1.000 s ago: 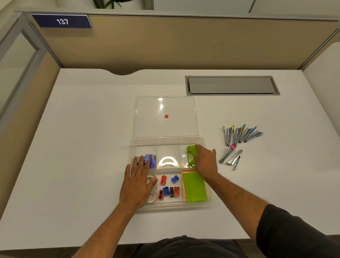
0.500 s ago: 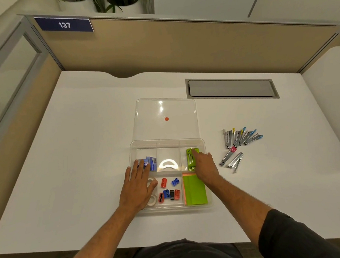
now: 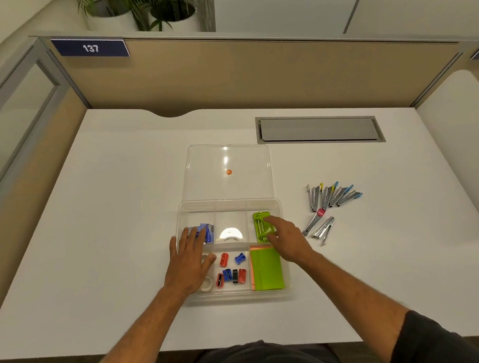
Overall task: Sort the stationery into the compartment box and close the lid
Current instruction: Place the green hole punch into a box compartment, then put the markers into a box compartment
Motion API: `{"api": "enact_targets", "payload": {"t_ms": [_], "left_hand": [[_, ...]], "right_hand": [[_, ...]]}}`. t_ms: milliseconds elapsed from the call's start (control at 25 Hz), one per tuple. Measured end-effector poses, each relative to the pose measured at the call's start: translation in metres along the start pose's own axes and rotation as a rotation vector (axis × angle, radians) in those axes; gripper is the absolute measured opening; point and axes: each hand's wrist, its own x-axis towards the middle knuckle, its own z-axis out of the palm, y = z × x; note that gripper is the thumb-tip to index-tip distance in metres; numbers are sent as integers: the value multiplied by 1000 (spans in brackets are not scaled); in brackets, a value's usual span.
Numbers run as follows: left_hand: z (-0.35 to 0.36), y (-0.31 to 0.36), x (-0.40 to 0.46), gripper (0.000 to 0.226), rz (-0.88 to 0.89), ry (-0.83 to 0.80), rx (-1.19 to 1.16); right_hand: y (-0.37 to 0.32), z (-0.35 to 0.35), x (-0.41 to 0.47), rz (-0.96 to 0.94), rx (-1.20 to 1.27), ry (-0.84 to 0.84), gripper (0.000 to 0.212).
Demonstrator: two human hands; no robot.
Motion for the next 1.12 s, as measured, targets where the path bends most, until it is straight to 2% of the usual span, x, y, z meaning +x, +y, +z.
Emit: {"api": "enact_targets", "payload": {"t_ms": [240,400,560,880,1120], "left_hand": [[-13,69,-5,59,98,267,-320],[-20,143,1,50,207,295,-466],[-24,205,20,50,190,223,-623],[-5,292,92,40,107,27,-529],[10,313,124,19,-13,18,-362]], "right_hand": [[41,-44,-36,-90,129,189,32],[80,-80,-55,4,120,213,28],[116,-111,-71,44,114,183,28],[176,-132,-97,111,173,154,25],[197,-138,-110,137,212,118,25]]}}
